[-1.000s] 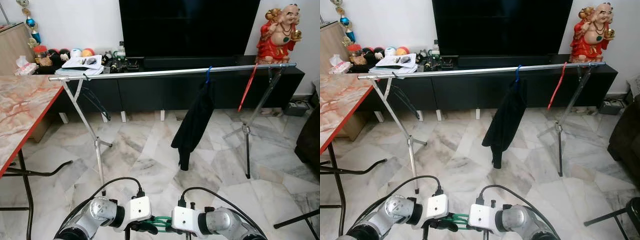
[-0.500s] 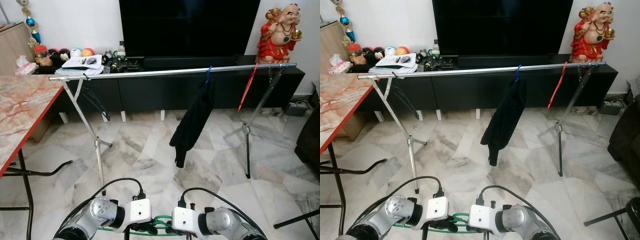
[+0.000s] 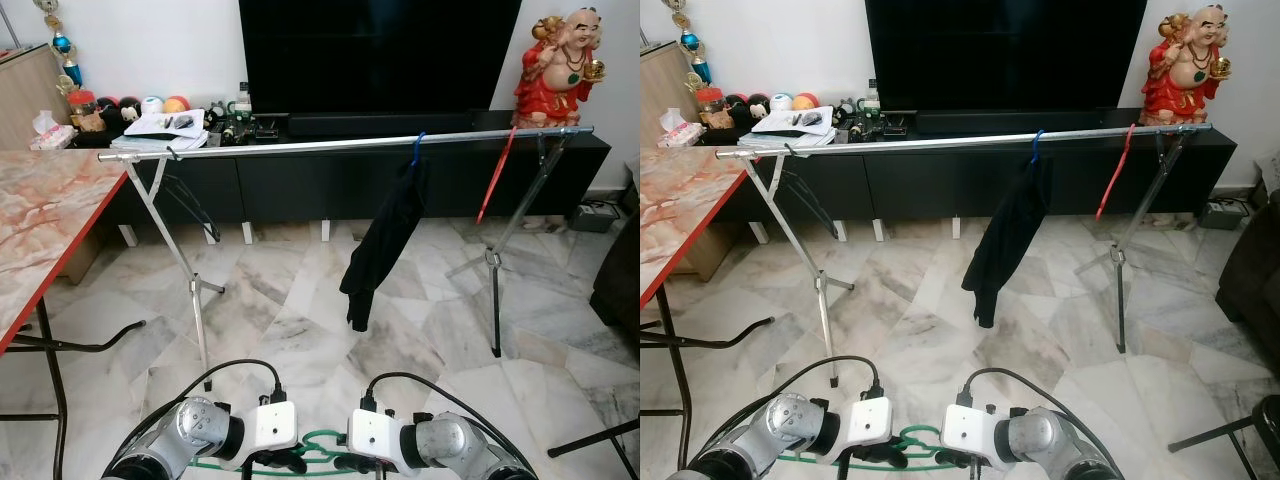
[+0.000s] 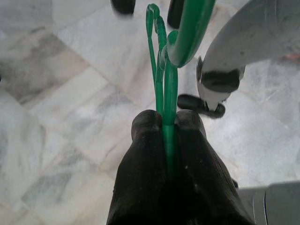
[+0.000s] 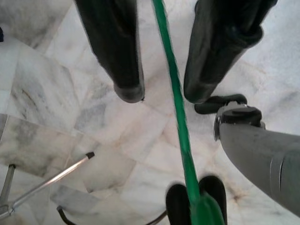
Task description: Hang hanger
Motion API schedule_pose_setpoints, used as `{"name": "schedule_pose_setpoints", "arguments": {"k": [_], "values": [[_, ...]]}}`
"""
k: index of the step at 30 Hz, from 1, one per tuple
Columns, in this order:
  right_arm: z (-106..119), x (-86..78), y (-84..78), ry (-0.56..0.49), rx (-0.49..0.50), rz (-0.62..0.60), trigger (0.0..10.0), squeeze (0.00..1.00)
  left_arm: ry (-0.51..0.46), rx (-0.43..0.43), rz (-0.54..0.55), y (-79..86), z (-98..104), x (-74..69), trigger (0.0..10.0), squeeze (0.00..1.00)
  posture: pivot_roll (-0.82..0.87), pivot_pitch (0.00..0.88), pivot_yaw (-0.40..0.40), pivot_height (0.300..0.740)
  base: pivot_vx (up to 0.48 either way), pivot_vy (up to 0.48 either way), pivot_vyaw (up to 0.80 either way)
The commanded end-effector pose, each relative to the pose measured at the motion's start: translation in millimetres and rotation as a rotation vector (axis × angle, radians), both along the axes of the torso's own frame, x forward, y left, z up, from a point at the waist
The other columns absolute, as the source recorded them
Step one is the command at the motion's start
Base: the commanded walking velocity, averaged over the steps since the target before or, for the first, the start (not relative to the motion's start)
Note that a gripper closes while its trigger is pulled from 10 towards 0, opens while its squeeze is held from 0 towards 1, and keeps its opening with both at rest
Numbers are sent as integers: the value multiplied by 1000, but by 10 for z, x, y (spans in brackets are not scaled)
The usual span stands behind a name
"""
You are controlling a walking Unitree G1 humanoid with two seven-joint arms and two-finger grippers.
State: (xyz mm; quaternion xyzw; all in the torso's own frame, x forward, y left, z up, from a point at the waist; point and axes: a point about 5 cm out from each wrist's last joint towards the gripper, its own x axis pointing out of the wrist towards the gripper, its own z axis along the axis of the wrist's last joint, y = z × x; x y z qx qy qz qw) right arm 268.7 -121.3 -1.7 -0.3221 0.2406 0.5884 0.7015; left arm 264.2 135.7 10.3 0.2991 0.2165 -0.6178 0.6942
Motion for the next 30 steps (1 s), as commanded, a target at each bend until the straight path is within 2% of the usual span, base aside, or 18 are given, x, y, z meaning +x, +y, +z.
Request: {"name": "schedule_pose_setpoints", "arguments": {"k": [1, 6, 7, 9, 12, 13, 14, 15, 16, 17, 19, 21, 23, 26, 27, 28, 29, 30], "values": [[-7, -3, 0, 4, -21, 15, 10000, 1000, 12, 48, 24, 113, -73, -50, 0, 0, 116, 1, 17, 740, 0, 0, 0], [-27, -26, -27, 17, -27, 13, 10000, 1000, 16, 59, 108, 227, -124, -71, 0, 0, 115, 2, 18, 740, 0, 0, 0], [-33, -32, -35, 20, -30, 12, 10000, 1000, 18, 43, 144, 245, -126, -68, 0, 0, 115, 4, 19, 740, 0, 0, 0], [-59, -49, -73, 28, -46, -2, 10000, 1000, 14, -21, 284, 325, -112, -35, 0, 0, 116, 4, 20, 740, 0, 0, 0], [-59, -49, -73, 28, -46, -2, 10000, 1000, 14, -21, 284, 325, -112, -35, 0, 0, 116, 4, 20, 740, 0, 0, 0], [-71, -56, -93, 29, -47, -18, 10000, 1000, 18, -58, 353, 357, -111, -24, 0, 0, 116, 5, 20, 740, 0, 0, 0], [-114, -74, -156, 26, -48, -93, 10000, 0, -7, -126, 528, 472, -106, 2, 1765, 0, 116, 8, 20, 740, 0, 0, 0], [-145, -89, -204, 24, -50, -147, 10000, 0, -23, -169, 652, 561, -106, 12, 1765, 0, 116, 8, 19, 740, 0, 0, 0], [-196, -114, -270, 19, -70, -217, 10000, 0, -53, -196, 770, 667, -111, 6, 10000, 0, 120, 10, 18, 740, 0, 0, 0], [-237, -141, -321, 12, -86, -270, 10000, 0, -63, -214, 854, 751, -122, -13, 10000, 0, 121, 11, 18, 740, 0, 0, 0], [-290, -186, -373, 9, -92, -337, 10000, 0, -73, -237, 934, 843, -136, -53, 10000, 0, 119, 13, 19, 740, 0, 0, 0], [-379, -268, -431, 34, -76, -477, 10000, 0, -88, -285, 1050, 964, -157, -128, 10000, 0, 120, 16, 23, 740, 0, 0, 0], [-436, -330, -456, 49, -63, -559, 10000, 0, -102, -302, 1109, 1036, -171, -187, 10000, 0, 121, 19, 24, 740, 0, 0, 0], [-541, -456, -498, 93, -22, -746, 10000, 0, -130, -327, 1203, 1175, -190, -321, 10000, 0, 120, 19, 27, 740, 0, 0, 0], [-541, -456, -498, 93, -22, -746, 10000, 0, -130, -327, 1203, 1175, -190, -321, 10000, 0, 120, 19, 27, 740, 0, 0, 0], [-574, -491, -530, 107, 9, -869, 10000, 0, -138, -350, 1239, 1206, -193, -378, 10000, 0, 117, 19, 28, 740, 0, 0, 0], [-574, -491, -530, 107, 9, -869, 10000, 0, -138, -350, 1239, 1206, -193, -378, 10000, 0, 117, 19, 28, 740, 0, 0, 0], [-628, -555, -587, 128, 56, -1084, 10000, 0, -171, -392, 1280, 1222, -169, -446, 10000, 0, 117, 18, 29, 740, 0, 0, 0]]}}
